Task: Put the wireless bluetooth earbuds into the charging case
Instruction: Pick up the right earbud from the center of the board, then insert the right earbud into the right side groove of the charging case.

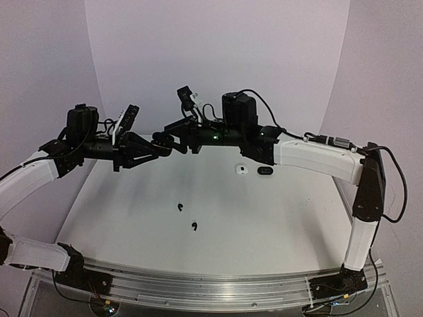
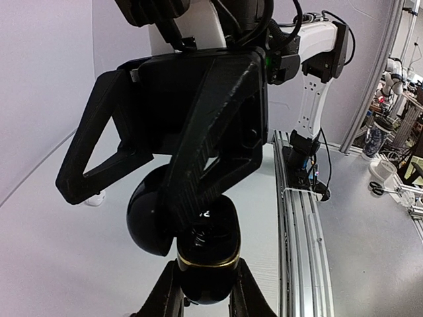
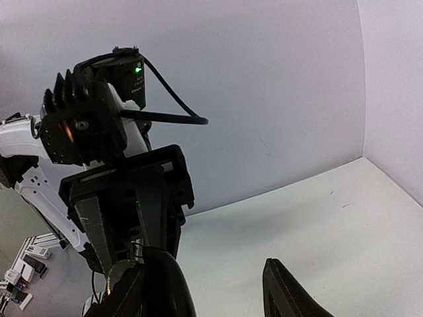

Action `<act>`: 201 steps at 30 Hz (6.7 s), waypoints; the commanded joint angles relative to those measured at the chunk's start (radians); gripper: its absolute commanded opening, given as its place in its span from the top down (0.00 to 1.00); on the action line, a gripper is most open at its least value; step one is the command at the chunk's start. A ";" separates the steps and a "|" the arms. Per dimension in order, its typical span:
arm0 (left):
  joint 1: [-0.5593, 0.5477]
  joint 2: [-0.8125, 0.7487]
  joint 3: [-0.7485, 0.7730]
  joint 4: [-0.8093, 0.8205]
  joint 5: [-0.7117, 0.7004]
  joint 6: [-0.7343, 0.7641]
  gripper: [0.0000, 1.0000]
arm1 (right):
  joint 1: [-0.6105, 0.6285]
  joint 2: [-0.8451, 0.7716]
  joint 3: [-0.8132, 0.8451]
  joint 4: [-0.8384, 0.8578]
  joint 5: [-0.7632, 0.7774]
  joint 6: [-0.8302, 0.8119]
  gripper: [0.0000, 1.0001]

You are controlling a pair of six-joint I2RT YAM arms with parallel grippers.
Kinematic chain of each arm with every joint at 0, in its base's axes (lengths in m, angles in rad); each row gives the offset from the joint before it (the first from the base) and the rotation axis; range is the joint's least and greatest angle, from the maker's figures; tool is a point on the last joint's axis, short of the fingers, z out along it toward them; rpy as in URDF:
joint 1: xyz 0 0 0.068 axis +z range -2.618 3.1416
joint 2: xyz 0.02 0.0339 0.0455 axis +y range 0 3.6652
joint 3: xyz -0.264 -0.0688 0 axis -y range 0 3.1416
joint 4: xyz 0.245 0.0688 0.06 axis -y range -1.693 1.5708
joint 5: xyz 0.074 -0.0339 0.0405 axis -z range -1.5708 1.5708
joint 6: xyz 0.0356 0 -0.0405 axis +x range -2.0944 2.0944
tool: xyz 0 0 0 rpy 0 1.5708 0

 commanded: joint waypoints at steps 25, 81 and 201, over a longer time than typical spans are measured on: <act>-0.039 -0.277 -0.414 0.475 -0.494 -0.235 1.00 | -0.112 -0.082 0.092 -0.535 0.527 0.469 0.44; -0.077 -0.441 -0.614 0.587 -0.726 -0.235 1.00 | 0.202 0.681 0.623 -1.330 0.705 0.681 0.73; -0.076 -0.357 -0.410 0.701 -0.427 -0.065 1.00 | 0.255 -0.052 -0.131 0.458 0.525 -0.665 1.00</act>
